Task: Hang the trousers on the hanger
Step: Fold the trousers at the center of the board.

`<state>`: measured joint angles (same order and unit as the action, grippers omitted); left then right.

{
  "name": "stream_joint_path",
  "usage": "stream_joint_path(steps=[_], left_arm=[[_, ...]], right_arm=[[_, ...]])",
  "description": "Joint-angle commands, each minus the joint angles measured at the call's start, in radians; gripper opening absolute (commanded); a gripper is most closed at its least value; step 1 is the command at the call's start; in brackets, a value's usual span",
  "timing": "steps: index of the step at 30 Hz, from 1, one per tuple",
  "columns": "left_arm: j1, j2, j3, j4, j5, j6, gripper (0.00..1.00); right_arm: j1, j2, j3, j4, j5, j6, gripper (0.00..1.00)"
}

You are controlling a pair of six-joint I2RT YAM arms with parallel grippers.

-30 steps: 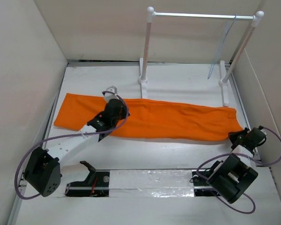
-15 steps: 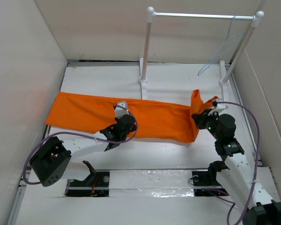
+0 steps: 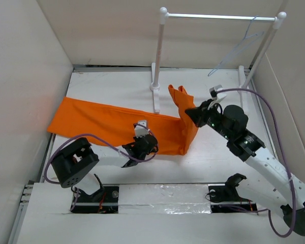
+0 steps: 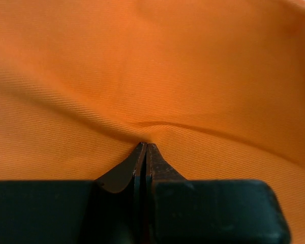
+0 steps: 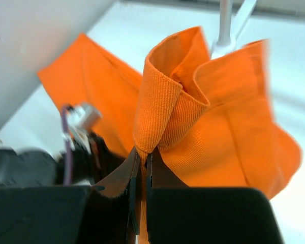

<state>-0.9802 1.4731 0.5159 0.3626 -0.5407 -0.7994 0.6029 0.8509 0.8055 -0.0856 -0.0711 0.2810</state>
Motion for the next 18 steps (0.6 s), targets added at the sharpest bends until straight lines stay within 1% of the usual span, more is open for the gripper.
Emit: stream_joint_path(steps=[1, 4, 7, 10, 12, 13, 14, 15, 16, 17, 18], left_arm=[[-0.026, 0.039, -0.007, 0.030, -0.036, -0.055, 0.00], [-0.061, 0.081, 0.001, 0.042, -0.030, -0.076, 0.00], [-0.100, 0.136, 0.035, 0.038, -0.038, -0.092, 0.00], [-0.121, 0.173, 0.078, 0.058, -0.002, -0.078, 0.00], [-0.147, 0.223, 0.153, 0.078, 0.013, -0.046, 0.00], [-0.161, 0.269, 0.224, 0.075, 0.018, -0.035, 0.00], [-0.161, 0.295, 0.261, 0.079, 0.025, -0.021, 0.00], [-0.172, 0.323, 0.301, 0.087, 0.047, -0.006, 0.00], [-0.172, 0.352, 0.384, 0.094, 0.056, 0.023, 0.00], [-0.181, 0.415, 0.424, 0.098, 0.070, 0.035, 0.00], [-0.181, 0.443, 0.470, 0.099, 0.100, 0.045, 0.00]], right_arm=[[-0.014, 0.007, 0.154, 0.126, -0.012, 0.012, 0.00], [-0.057, 0.002, 0.224, 0.112, -0.025, -0.002, 0.00], [-0.110, -0.010, 0.320, 0.057, -0.047, -0.017, 0.00], [-0.144, -0.039, 0.357, 0.034, -0.059, -0.032, 0.00], [-0.181, -0.055, 0.385, 0.007, -0.062, -0.037, 0.00], [-0.193, -0.068, 0.392, 0.003, -0.070, -0.040, 0.00], [-0.218, -0.073, 0.402, -0.020, -0.087, -0.040, 0.00], [-0.229, -0.076, 0.411, -0.028, -0.099, -0.042, 0.00], [-0.239, -0.082, 0.431, -0.037, -0.110, -0.046, 0.00], [-0.248, -0.085, 0.440, -0.060, -0.120, -0.049, 0.00], [-0.261, -0.085, 0.451, -0.069, -0.127, -0.052, 0.00]])
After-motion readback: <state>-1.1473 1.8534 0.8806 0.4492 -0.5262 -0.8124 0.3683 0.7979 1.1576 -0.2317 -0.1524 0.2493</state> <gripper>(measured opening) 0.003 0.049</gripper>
